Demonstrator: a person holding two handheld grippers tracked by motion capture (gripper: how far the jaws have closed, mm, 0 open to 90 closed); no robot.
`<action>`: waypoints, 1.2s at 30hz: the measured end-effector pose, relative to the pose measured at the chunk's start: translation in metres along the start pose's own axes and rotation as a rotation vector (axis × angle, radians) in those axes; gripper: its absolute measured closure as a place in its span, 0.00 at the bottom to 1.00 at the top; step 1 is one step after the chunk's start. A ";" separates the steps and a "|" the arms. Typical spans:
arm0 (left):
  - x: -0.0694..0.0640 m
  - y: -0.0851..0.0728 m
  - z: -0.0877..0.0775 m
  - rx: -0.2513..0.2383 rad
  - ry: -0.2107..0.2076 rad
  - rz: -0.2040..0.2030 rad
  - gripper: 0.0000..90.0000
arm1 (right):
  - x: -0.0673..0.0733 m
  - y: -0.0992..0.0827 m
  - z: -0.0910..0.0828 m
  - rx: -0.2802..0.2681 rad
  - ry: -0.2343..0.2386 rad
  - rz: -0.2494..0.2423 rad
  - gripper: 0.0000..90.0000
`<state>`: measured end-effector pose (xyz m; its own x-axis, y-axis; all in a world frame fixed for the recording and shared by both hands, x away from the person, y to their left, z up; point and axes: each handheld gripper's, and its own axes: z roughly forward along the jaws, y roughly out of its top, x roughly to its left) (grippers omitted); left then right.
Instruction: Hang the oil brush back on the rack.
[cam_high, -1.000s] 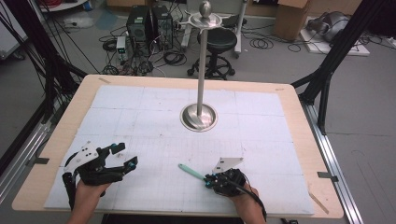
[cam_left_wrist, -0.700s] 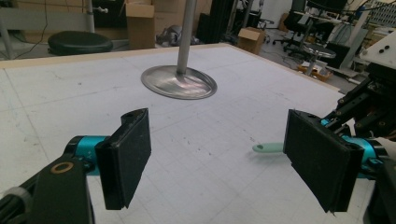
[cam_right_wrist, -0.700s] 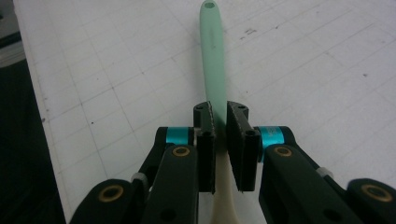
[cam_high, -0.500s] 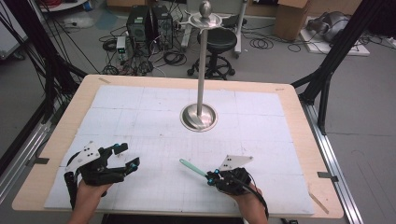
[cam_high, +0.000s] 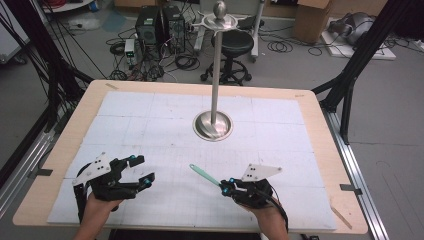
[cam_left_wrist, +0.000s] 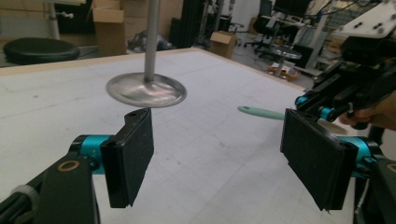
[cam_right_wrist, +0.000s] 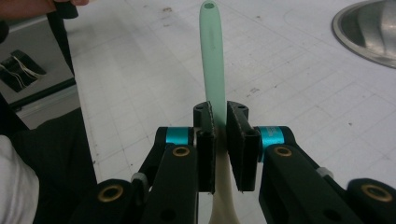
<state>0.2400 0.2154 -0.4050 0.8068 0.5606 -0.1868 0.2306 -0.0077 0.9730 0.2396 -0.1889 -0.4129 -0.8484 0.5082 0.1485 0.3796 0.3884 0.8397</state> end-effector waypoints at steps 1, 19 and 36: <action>-0.001 0.000 0.001 -0.001 -0.019 -0.001 0.29 | 0.000 0.000 0.000 -0.001 0.004 0.000 0.92; -0.019 0.004 0.020 0.041 -0.194 0.008 0.30 | 0.012 0.009 -0.002 -0.065 0.098 -0.054 0.92; -0.026 0.009 0.033 0.068 -0.371 0.033 0.39 | 0.029 0.017 -0.004 -0.105 0.237 -0.124 0.91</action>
<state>0.2386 0.1732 -0.3960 0.9537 0.2210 -0.2038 0.2267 -0.0832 0.9704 0.2200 -0.1705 -0.3925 -0.9531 0.2634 0.1489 0.2379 0.3482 0.9067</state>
